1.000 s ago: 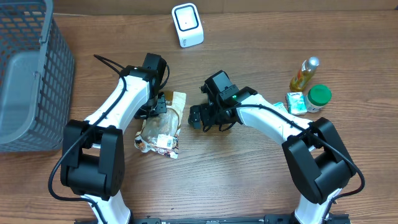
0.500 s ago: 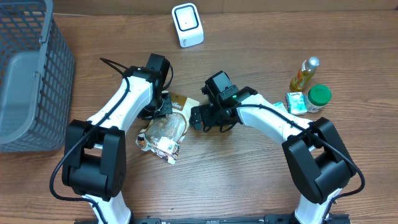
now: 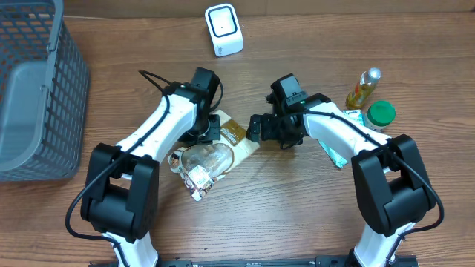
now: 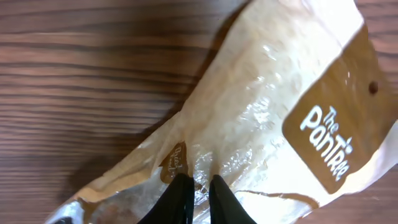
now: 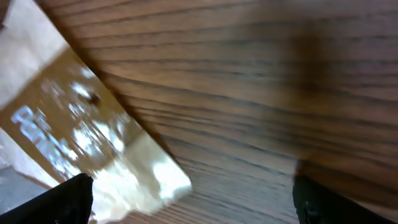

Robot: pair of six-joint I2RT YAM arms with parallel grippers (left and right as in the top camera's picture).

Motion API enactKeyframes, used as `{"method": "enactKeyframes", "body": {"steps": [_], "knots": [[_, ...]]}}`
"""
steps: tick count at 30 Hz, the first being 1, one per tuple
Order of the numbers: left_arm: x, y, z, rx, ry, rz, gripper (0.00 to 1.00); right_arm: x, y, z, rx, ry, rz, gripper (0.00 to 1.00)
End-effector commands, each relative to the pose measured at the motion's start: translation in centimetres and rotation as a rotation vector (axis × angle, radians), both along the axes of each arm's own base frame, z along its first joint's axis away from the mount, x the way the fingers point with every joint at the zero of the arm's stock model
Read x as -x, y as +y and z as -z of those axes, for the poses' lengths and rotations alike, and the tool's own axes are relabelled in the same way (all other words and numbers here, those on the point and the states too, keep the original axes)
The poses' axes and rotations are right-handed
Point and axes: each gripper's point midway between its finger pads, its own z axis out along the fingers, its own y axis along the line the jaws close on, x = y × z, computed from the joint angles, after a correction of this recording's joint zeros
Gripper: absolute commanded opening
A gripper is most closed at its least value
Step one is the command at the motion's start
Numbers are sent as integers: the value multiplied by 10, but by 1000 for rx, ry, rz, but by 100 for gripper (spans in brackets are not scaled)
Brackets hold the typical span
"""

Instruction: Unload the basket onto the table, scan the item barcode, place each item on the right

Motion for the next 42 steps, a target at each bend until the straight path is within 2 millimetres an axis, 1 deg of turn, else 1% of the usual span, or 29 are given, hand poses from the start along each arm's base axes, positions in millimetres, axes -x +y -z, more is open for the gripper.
{"method": "enactKeyframes", "body": {"steps": [1, 6, 8, 10, 11, 14, 16, 18, 21, 24, 27, 29, 33, 34, 37, 39, 42], "knots": [[10, -24, -2, 77, 21, 63, 13, 0, -2, -1, -14, 8, 12, 100], [19, -46, -3, 141, 41, 102, 8, -1, -4, -1, -13, 7, 16, 100], [20, -50, -4, 147, 44, 111, 4, -1, -4, -1, -13, 7, 16, 100], [20, -50, -7, 146, 40, 126, 4, -1, -4, -1, -13, 7, 16, 100], [19, -48, -11, 146, 35, 132, 4, -1, -4, -1, -13, 8, 16, 100], [10, -41, -31, 158, 3, 107, 4, -2, -5, 0, -7, 5, 17, 100], [5, -33, -47, 167, -16, 64, 4, -3, -6, 0, 3, 0, 20, 100], [3, -23, -59, 169, -20, 26, 4, -3, -6, 0, 3, -2, 21, 100], [9, -3, -65, 153, 10, -22, 4, -4, -6, 0, 1, -5, 21, 100], [18, 17, -61, 114, 65, -67, 4, -4, -5, 0, -1, -8, 19, 100], [27, 41, -55, 39, 104, -102, 4, -5, -5, -1, -2, -12, 18, 100], [38, 48, -48, 21, 147, -116, 5, -5, -5, -1, -2, -12, 18, 100], [51, 57, -33, -20, 185, -118, 4, -5, -5, -1, -2, -12, 18, 100], [55, 60, -25, -34, 197, -119, 4, -5, -5, -1, -2, -13, 18, 100], [61, 62, -14, -38, 209, -121, 4, -5, -4, -1, -3, -13, 18, 100], [61, 63, -8, -40, 201, -121, 4, -5, -4, -1, -3, -13, 18, 100], [55, 64, 1, -47, 162, -121, 5, -5, -4, -1, -2, -13, 18, 100]]}}
